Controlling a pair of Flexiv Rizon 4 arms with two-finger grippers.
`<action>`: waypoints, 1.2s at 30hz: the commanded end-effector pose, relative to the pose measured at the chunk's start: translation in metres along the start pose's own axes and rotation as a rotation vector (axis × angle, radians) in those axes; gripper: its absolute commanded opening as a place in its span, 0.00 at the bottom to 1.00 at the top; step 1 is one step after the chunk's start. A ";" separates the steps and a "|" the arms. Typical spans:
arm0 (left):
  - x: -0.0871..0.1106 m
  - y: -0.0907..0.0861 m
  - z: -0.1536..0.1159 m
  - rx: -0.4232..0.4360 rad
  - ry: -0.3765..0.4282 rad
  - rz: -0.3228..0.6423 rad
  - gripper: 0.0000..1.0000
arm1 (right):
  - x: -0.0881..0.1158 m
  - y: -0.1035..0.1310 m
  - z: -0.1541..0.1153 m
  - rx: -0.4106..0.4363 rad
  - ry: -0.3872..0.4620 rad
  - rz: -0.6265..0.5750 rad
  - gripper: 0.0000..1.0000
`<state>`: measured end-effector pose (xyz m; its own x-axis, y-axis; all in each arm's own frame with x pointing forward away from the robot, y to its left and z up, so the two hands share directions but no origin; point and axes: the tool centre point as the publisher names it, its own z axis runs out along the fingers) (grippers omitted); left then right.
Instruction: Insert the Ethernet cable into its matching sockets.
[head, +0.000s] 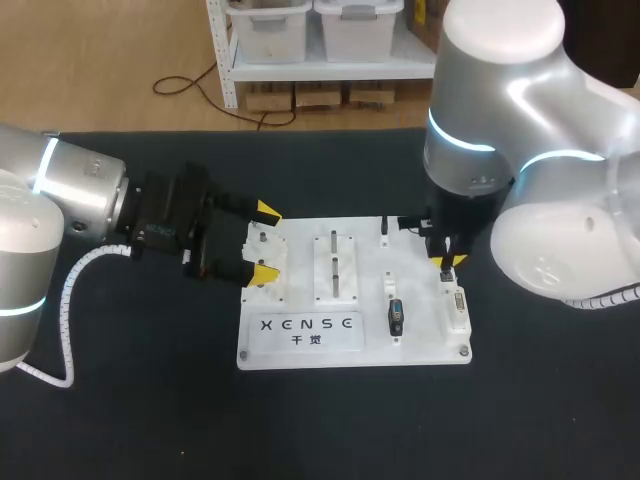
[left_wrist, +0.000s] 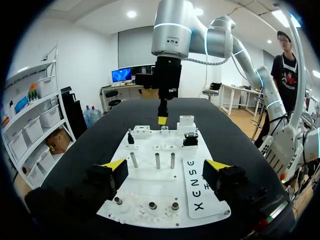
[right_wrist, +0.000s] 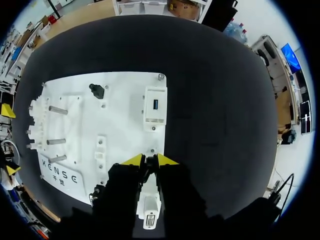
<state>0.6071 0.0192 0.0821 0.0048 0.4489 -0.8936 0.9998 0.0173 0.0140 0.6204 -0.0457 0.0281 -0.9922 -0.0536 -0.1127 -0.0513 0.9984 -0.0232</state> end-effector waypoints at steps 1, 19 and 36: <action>0.001 0.000 0.001 -0.001 -0.002 0.001 1.00 | 0.000 0.001 0.006 0.002 0.005 0.001 0.00; 0.001 0.000 0.001 -0.001 -0.002 0.001 1.00 | 0.001 0.000 0.020 0.016 0.031 0.009 0.00; 0.001 0.000 0.001 -0.001 -0.002 0.001 1.00 | 0.002 0.001 0.014 0.014 0.025 0.009 0.00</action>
<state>0.6071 0.0191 0.0821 0.0048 0.4489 -0.8936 0.9998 0.0173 0.0140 0.6203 -0.0469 0.0227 -0.9952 -0.0463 -0.0863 -0.0433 0.9984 -0.0364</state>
